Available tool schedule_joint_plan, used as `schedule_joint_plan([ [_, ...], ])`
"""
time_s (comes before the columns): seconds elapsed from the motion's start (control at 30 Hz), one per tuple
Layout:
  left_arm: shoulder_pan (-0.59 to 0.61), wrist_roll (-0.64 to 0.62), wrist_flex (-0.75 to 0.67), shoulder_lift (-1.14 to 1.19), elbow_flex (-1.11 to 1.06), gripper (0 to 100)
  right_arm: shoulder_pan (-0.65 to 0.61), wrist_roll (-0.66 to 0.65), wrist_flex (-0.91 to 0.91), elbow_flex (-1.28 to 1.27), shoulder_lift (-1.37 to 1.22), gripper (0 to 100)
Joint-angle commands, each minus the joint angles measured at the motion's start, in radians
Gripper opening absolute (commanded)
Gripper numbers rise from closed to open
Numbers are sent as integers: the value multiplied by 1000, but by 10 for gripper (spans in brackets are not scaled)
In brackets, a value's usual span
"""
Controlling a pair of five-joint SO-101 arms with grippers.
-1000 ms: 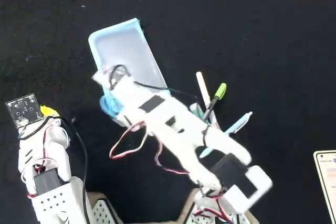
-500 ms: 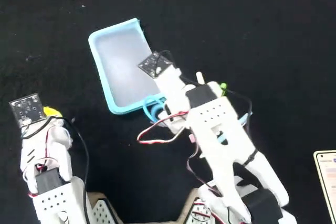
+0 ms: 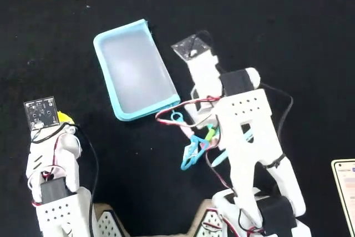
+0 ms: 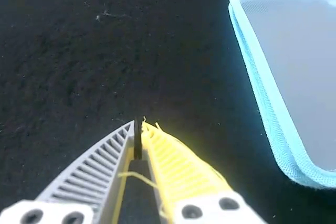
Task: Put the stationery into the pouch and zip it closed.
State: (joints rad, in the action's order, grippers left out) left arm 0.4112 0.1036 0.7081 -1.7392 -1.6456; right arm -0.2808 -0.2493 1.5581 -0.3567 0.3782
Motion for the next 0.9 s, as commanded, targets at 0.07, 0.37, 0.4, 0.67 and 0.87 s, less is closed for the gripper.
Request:
schedule_joint_plan([
  [0.07,-12,11,3,0,13,30,-118,41,-114,8,-13,181],
  [0.37,-12,11,5,-2,13,30,-143,32,-640,-458,-119,181],
  [0.4,-12,11,5,-2,13,30,-143,32,-654,-472,-131,181],
  [0.67,-12,11,5,-2,13,30,-143,32,-832,-473,-277,181],
  [0.87,-12,11,6,-2,13,30,-137,-43,-758,-407,-323,4],
])
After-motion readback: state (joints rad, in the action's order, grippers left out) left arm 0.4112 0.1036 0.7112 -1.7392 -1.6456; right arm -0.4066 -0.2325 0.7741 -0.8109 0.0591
